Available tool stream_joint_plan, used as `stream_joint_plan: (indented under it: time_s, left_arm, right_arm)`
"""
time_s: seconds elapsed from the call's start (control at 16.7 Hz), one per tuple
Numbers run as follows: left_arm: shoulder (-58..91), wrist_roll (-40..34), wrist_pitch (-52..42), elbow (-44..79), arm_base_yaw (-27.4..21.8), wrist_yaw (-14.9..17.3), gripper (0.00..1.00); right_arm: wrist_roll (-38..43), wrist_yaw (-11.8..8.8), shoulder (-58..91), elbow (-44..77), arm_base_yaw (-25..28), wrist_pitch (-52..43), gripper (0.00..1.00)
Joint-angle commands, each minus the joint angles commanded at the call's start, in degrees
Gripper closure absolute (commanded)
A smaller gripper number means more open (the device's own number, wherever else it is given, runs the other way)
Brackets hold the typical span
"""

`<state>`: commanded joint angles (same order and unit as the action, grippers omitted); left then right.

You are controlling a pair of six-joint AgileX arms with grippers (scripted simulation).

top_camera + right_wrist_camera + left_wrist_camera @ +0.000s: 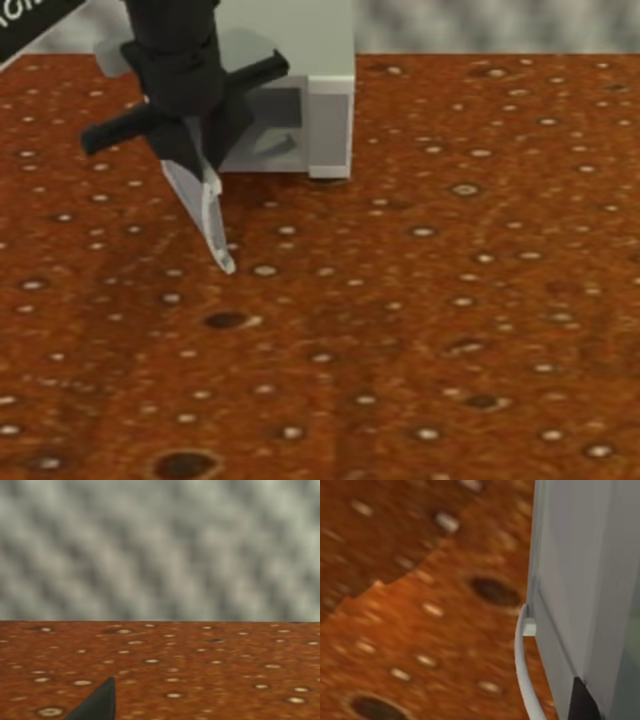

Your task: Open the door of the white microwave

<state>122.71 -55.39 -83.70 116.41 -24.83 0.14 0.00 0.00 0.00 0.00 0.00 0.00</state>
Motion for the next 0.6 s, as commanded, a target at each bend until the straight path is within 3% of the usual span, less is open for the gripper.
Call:
stream_joint_plan:
  time_s: [0.6]
  left_arm:
    - [-0.51, 0.15, 3.03, -3.54, 0.16, 0.00, 1.00]
  right_arm:
    - [0.00, 0.00, 0.00, 0.00, 0.00, 0.00, 0.00]
